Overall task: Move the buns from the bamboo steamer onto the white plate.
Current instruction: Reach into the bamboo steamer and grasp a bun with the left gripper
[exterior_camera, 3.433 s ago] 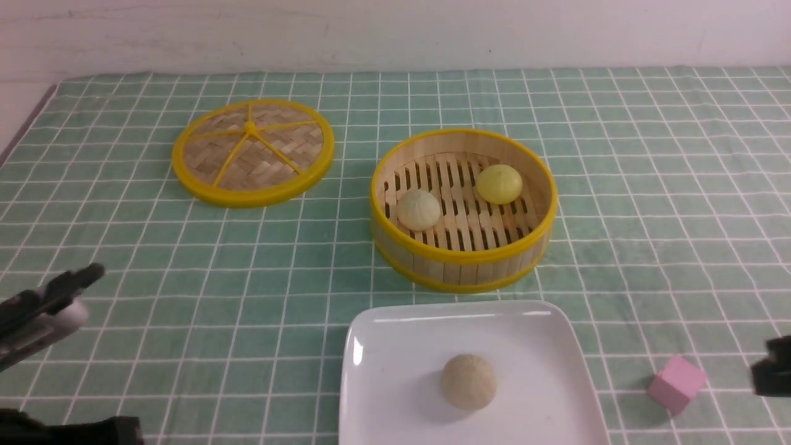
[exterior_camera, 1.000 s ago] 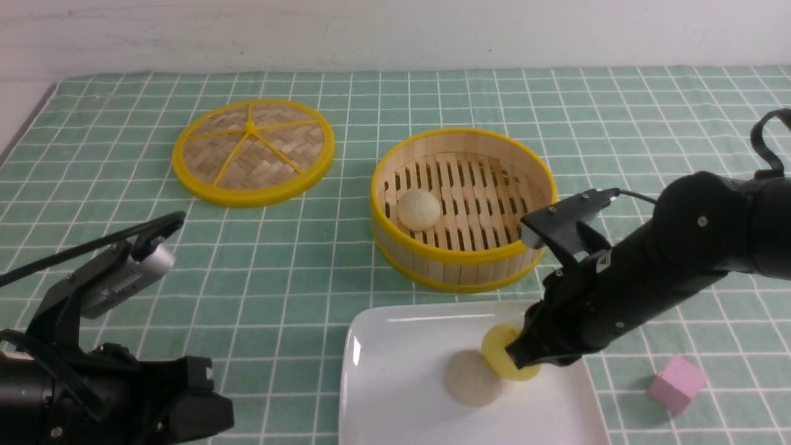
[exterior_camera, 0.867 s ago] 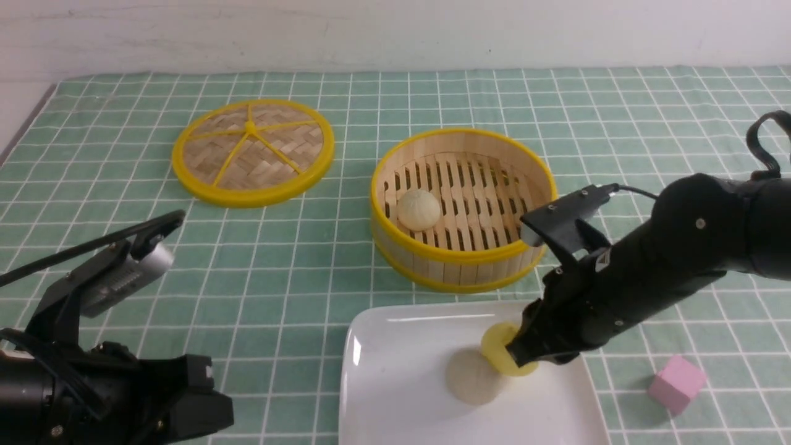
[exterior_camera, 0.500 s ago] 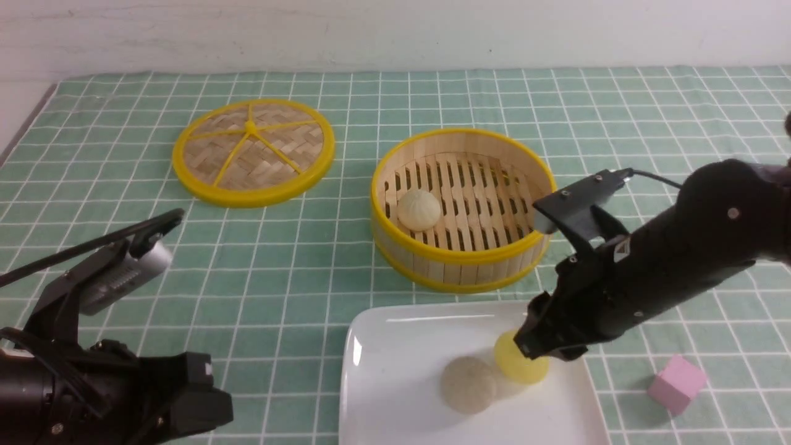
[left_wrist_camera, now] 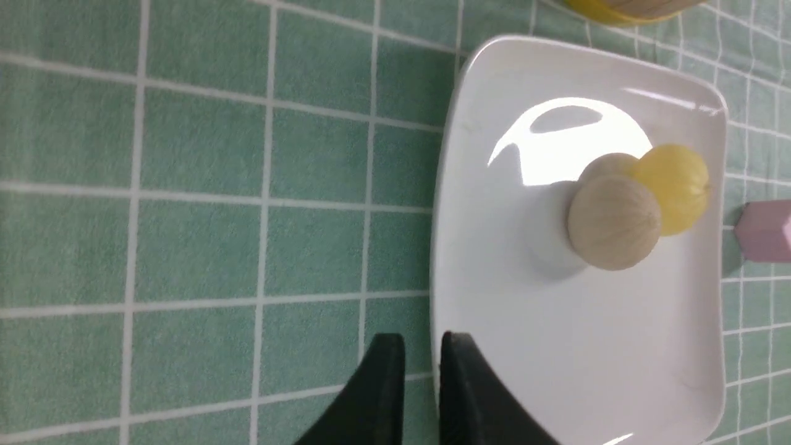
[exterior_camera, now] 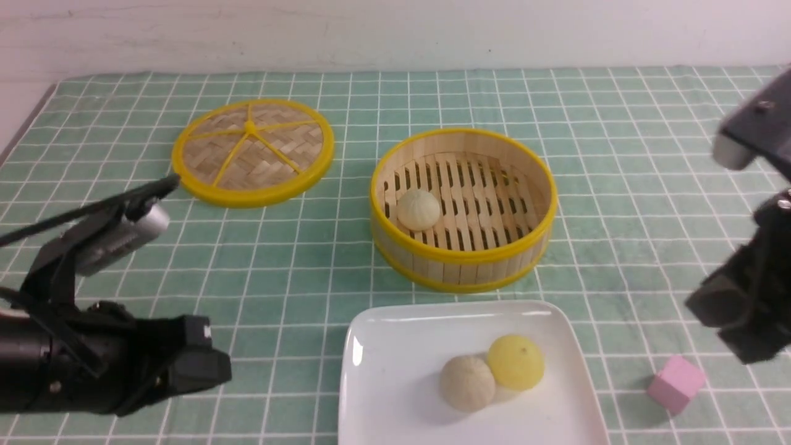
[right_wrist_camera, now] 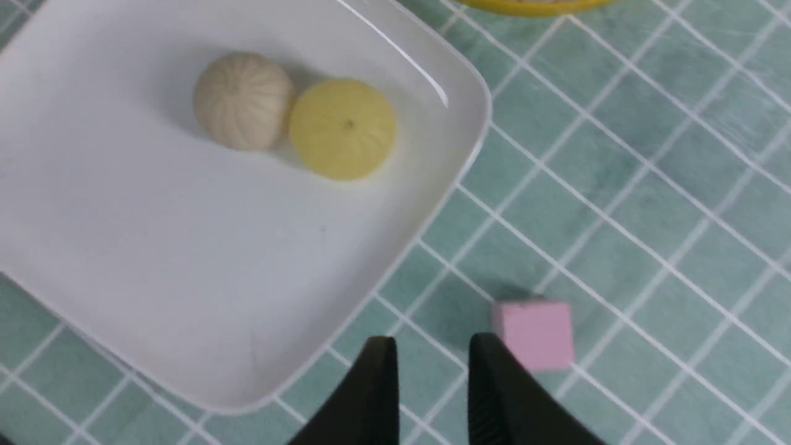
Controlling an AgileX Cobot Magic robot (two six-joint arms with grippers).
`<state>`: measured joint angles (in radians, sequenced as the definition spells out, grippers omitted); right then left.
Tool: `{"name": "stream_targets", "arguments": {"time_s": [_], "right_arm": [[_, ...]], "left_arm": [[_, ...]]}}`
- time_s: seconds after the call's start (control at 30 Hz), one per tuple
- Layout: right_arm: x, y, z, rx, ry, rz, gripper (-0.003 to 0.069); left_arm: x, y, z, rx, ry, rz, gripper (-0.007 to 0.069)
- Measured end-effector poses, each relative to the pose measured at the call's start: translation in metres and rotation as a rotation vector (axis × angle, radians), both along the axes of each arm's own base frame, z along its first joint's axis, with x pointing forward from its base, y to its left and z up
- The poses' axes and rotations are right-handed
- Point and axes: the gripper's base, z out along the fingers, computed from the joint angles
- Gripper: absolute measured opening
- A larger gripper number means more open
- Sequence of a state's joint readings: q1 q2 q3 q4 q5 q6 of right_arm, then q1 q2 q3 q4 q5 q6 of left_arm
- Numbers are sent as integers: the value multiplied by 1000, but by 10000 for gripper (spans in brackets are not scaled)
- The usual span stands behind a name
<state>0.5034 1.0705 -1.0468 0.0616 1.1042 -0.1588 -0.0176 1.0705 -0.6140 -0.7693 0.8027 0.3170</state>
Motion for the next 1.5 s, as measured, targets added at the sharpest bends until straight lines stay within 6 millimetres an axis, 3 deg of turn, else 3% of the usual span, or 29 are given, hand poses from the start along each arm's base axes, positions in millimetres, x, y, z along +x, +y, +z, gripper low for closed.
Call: {"name": "stream_targets", "arguments": {"time_s": [0.07, 0.17, 0.33, 0.43, 0.5, 0.57, 0.6, 0.63, 0.83, 0.93, 1.13, 1.33, 1.4, 1.47, 1.5], "right_arm": [[-12, -8, 7, -7, -18, -10, 95], [-40, -26, 14, -3, -62, -25, -8], [-68, -42, -4, 21, -103, -29, -14], [-77, -47, -15, 36, -129, -30, -14], [-86, -52, -27, 56, -163, -31, -14], [-88, -53, -31, 59, -170, -32, -14], [-90, -54, -36, 62, -174, -32, -13], [-91, -54, -36, 63, -176, -32, -13], [-90, -54, -38, 75, -198, -33, -10], [-88, -53, -37, 91, -225, -34, -8], [-87, -53, -36, 98, -237, -34, -5], [-87, -52, -39, 94, -230, -34, 0], [-87, -52, -40, 98, -225, -34, 0], [-87, -51, -40, 109, -221, -34, 1], [-88, -51, -40, 109, -220, -34, 1]], "left_arm": [[9, -1, 9, -7, -3, -18, 70], [38, -5, 28, -17, 6, -84, 6], [90, -16, 47, -21, 27, -178, 1], [113, -34, 55, 3, 19, -230, 1], [135, -67, 57, 53, 7, -280, 5], [145, -80, 53, 91, 13, -288, 14], [159, -107, 53, 146, -1, -303, 38], [162, -109, 49, 164, 6, -305, 44], [203, -178, 33, 331, -40, -288, 206], [220, -196, 22, 385, -74, -263, 300], [241, -207, 0, 417, -74, -229, 375], [252, -214, -36, 430, -42, -230, 335], [254, -215, -45, 432, -36, -230, 267], [256, -216, -46, 430, -39, -230, 135], [256, -216, -46, 430, -39, -230, 123]]}}
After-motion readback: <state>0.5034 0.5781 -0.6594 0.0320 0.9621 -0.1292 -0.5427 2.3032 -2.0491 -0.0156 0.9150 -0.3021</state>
